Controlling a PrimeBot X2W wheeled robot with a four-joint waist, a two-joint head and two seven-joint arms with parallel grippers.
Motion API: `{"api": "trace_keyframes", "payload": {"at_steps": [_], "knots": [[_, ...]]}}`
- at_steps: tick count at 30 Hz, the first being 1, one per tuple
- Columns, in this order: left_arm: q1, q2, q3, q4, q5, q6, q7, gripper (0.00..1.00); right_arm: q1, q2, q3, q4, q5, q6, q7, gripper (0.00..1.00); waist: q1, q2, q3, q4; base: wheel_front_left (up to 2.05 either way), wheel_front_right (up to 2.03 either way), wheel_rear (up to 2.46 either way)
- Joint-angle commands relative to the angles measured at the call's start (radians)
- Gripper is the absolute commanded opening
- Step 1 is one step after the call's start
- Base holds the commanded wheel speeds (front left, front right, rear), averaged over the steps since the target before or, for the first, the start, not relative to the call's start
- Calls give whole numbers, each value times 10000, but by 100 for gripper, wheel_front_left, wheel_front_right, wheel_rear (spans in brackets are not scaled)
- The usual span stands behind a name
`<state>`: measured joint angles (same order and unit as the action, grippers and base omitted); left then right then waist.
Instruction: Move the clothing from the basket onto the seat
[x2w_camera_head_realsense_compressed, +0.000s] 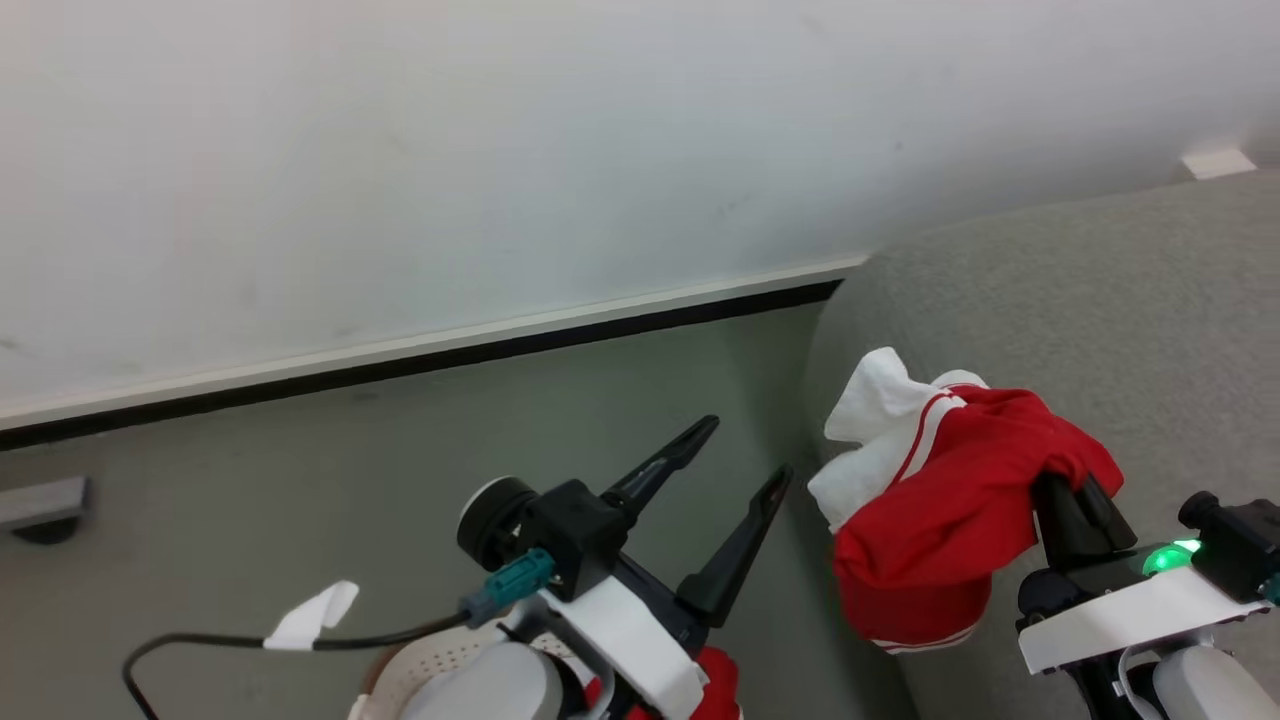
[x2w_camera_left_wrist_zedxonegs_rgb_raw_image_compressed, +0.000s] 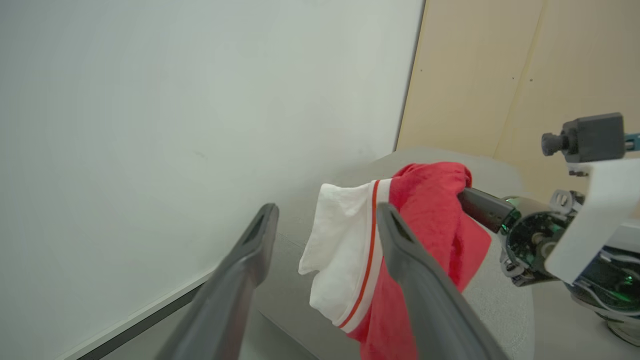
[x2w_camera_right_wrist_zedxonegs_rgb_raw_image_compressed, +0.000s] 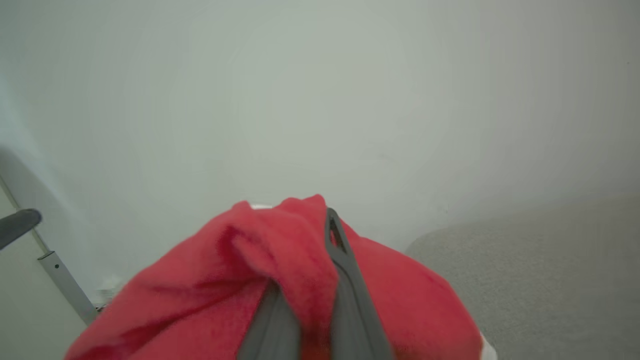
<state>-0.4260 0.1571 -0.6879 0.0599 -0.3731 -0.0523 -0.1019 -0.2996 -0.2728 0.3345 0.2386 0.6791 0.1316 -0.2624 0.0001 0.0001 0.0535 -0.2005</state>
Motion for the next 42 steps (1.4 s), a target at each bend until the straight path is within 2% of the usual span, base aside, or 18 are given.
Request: {"api": "trace_keyframes", "payload": {"at_steps": [1,6,11,20,23,25,28,36,42], "knots": [[-5,68,72,181,19,29,-202,100,204,55,-42,-111,-43,-19,-33,0,-1,-1,312,-1003,0,0,0],[65,70,70,548,39,78,-444,100,449,174,-223,-361,-112,-18,-34,0,-1,-1,307,-1808,0,0,0],[-71,52,-33,808,118,89,-503,100,533,264,-196,-607,-220,-20,-35,0,-1,-1,473,-2327,0,0,0],[-368,-1,-125,1066,175,48,-542,100,260,211,-379,-677,-248,-20,-35,0,-1,-1,782,-2477,0,0,0],[-524,-30,-156,1080,210,48,-485,100,-54,54,-518,-653,-291,-20,-20,0,-1,-1,979,-2392,0,0,0],[-662,-34,-175,1054,224,53,-418,100,-351,93,-734,-609,80,-20,85,0,-1,-1,1207,-2302,0,0,0],[-950,-37,-228,935,329,36,-280,100,-1121,-202,-1102,-523,343,-20,420,0,-1,-1,1772,-2083,0,0,0],[-1780,77,-332,676,561,-42,111,100,-3501,-1462,-2316,272,509,-20,1066,0,-1,-1,3593,-1154,0,0,0],[-2352,-16,-378,599,746,-42,164,100,-5059,-2556,-2958,1692,316,-20,1219,0,-1,-1,4805,-350,0,0,0]]}}
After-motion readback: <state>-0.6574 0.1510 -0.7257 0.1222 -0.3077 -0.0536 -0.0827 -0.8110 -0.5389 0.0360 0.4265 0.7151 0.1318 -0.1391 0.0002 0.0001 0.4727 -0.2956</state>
